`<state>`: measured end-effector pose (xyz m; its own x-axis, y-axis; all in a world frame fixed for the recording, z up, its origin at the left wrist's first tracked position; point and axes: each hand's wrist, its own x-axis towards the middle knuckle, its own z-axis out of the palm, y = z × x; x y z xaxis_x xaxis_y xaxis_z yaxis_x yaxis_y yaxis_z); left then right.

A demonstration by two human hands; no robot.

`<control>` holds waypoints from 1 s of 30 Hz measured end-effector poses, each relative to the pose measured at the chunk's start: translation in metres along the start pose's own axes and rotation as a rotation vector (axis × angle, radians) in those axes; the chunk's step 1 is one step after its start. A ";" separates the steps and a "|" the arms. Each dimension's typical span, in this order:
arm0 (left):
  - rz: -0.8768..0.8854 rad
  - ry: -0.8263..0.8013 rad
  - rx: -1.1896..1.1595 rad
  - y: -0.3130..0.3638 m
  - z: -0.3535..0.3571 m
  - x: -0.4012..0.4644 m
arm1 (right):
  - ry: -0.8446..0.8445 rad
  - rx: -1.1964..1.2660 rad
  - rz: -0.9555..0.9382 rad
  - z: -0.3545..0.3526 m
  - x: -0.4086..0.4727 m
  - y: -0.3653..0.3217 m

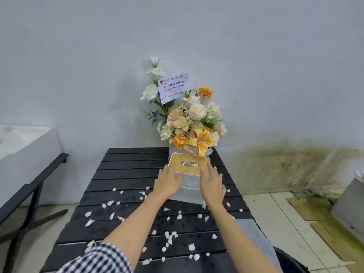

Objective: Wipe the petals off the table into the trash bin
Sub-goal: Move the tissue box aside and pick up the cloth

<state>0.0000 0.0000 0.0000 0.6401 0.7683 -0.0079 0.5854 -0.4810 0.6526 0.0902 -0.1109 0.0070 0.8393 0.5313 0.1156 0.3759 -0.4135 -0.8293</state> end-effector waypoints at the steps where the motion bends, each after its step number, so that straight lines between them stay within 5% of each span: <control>1: -0.019 0.004 -0.026 -0.002 0.002 0.004 | -0.007 0.002 0.010 0.003 0.004 0.001; 6: -0.106 -0.035 -0.221 -0.014 0.009 0.018 | -0.072 0.157 0.082 0.032 0.014 0.017; 12: -0.084 -0.085 -0.316 -0.018 0.005 0.023 | 0.045 0.303 0.095 0.043 0.017 0.018; 22: -0.069 0.109 -0.323 -0.055 -0.036 -0.019 | -0.035 0.268 0.014 0.069 -0.012 -0.026; 30: -0.060 0.282 -0.233 -0.085 -0.100 0.029 | -0.106 0.334 -0.090 0.130 0.024 -0.082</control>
<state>-0.0814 0.1054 0.0197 0.4268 0.8939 0.1368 0.4676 -0.3476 0.8127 0.0281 0.0319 0.0060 0.7568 0.6355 0.1529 0.2824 -0.1068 -0.9533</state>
